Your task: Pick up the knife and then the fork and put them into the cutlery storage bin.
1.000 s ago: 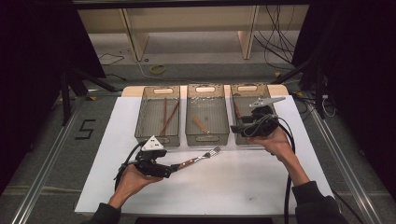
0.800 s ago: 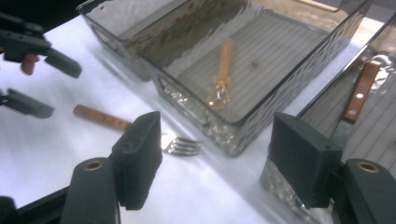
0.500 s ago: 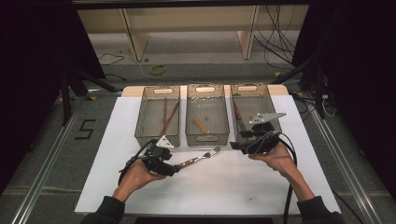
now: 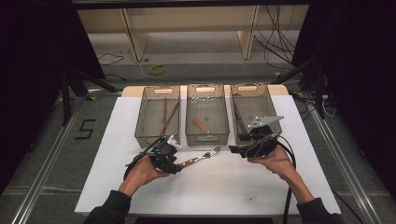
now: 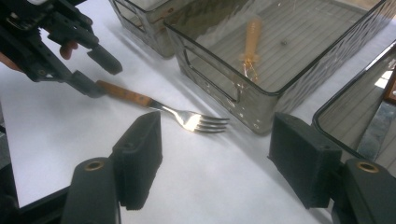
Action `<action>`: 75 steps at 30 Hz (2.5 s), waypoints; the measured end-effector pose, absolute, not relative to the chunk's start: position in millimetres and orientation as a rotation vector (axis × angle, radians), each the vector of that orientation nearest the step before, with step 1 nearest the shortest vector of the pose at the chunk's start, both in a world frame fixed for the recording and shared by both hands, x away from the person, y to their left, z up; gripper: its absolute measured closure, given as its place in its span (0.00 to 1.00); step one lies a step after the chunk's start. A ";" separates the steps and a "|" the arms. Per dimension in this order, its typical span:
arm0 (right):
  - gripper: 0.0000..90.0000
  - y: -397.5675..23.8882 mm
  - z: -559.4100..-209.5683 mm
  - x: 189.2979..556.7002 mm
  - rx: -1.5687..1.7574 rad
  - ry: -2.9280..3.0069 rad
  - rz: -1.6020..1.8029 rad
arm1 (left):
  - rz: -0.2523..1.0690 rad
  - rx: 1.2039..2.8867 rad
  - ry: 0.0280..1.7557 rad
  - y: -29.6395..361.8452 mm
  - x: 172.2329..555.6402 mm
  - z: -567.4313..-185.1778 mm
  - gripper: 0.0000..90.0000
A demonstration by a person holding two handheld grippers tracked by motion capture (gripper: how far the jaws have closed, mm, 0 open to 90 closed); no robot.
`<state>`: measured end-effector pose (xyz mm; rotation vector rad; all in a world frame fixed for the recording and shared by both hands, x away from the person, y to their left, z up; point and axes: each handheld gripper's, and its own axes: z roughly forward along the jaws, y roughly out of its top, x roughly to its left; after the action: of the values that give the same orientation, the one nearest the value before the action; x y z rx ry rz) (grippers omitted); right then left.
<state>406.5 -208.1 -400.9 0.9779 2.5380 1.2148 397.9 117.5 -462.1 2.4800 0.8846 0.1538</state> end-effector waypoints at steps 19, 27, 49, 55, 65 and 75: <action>0.40 -209.2 -402.0 406.0 0.983 2.540 1.217 | 0.130 2.592 0.856 112.1 404.6 -472.2 0.73; 0.40 -209.4 -402.1 406.4 0.986 2.541 1.218 | 0.150 2.631 0.814 108.9 403.8 -471.2 0.78; 0.41 -205.9 -402.9 404.7 0.971 2.551 1.223 | 0.210 2.641 0.704 104.4 394.3 -468.7 0.84; 0.41 -201.4 -404.4 403.2 0.954 2.566 1.225 | 0.222 2.621 0.664 101.1 386.7 -458.5 0.84; 0.41 -186.8 -404.3 396.3 0.862 2.603 1.234 | 0.222 2.596 0.581 91.4 372.8 -442.9 0.84; 0.39 -161.5 -407.4 383.3 0.681 2.679 1.182 | 0.205 2.618 0.510 82.8 360.4 -436.6 0.84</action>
<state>383.3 -161.5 -407.4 0.6810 2.6791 1.1820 360.4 82.8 -436.6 2.6184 0.5098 0.2045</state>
